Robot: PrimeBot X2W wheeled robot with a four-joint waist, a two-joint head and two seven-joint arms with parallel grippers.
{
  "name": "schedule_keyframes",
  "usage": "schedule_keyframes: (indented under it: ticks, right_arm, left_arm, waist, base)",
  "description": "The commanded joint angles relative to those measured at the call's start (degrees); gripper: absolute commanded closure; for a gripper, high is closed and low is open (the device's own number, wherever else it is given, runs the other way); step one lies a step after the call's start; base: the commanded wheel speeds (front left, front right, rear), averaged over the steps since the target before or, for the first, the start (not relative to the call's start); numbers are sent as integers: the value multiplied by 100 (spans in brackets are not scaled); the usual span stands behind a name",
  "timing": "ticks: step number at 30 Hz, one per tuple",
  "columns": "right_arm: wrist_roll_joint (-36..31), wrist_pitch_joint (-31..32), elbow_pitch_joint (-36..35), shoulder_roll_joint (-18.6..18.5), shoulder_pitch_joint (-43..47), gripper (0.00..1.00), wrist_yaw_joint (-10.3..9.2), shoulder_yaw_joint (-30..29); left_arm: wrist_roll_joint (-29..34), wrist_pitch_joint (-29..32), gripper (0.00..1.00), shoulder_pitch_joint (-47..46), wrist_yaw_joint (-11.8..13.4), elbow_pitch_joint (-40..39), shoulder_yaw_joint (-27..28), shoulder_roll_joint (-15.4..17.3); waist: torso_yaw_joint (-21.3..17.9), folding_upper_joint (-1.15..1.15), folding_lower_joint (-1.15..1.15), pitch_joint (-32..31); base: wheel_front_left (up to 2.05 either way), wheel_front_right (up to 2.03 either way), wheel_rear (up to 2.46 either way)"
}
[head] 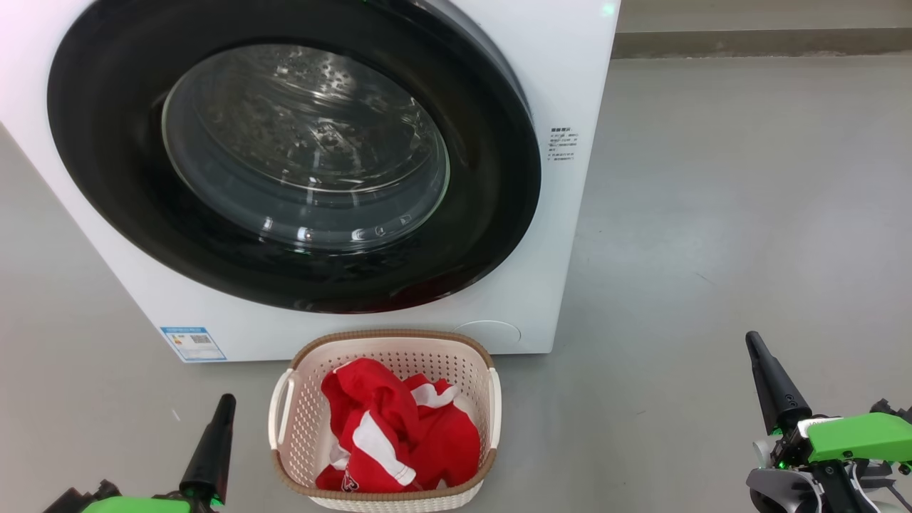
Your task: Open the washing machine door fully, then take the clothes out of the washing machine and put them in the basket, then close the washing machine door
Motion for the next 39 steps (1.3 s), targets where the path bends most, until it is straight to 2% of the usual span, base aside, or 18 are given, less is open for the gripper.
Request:
schedule_keyframes:
  ticks: [1,39]
  right_arm:
    - [8,29,-170,-93,-233,100,-3,76]
    - [0,37,-170,-86,-234,100,-3,66]
  left_arm:
    - [-36,25,100,-239,-40,-154,205,42]
    - [-37,24,100,-239,-40,-154,204,42]
  waist:
    - [0,0,0,0]
    - [0,0,0,0]
  base:
    - [0,0,0]
    - [0,0,0]
